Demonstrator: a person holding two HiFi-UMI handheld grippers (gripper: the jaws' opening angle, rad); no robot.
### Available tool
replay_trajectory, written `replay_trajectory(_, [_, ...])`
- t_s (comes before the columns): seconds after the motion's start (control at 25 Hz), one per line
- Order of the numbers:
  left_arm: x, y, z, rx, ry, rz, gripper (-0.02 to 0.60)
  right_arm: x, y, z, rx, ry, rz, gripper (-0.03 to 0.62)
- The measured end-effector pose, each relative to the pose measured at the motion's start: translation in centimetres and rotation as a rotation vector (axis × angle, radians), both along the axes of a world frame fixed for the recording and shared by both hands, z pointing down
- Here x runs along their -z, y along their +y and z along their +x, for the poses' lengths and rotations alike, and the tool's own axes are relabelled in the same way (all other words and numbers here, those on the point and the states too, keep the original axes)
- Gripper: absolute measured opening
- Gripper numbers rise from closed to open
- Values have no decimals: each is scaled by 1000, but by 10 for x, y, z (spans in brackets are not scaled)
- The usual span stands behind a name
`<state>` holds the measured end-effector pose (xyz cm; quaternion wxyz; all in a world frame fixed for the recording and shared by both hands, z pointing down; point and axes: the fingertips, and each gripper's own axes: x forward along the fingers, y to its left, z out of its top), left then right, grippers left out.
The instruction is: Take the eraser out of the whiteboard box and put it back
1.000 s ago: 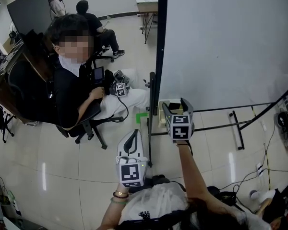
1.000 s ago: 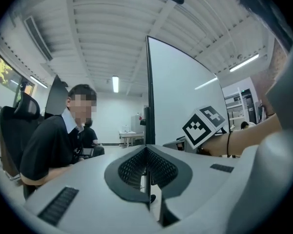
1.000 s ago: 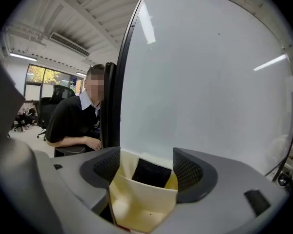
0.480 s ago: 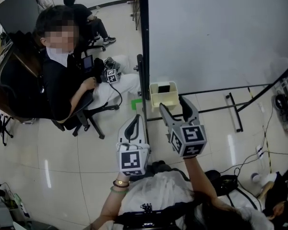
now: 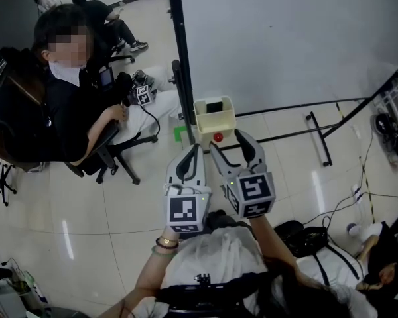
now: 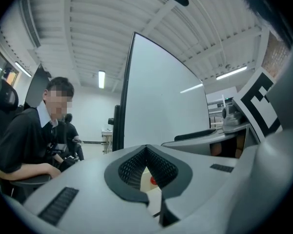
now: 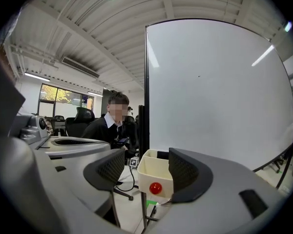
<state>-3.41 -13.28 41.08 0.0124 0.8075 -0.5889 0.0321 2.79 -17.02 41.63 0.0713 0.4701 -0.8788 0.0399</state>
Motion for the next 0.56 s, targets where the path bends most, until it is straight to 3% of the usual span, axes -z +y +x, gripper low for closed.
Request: replay_trajectory(0.56, [-2,2,-17,46,0,-11,3,5,-2,-9,17,5,8,304])
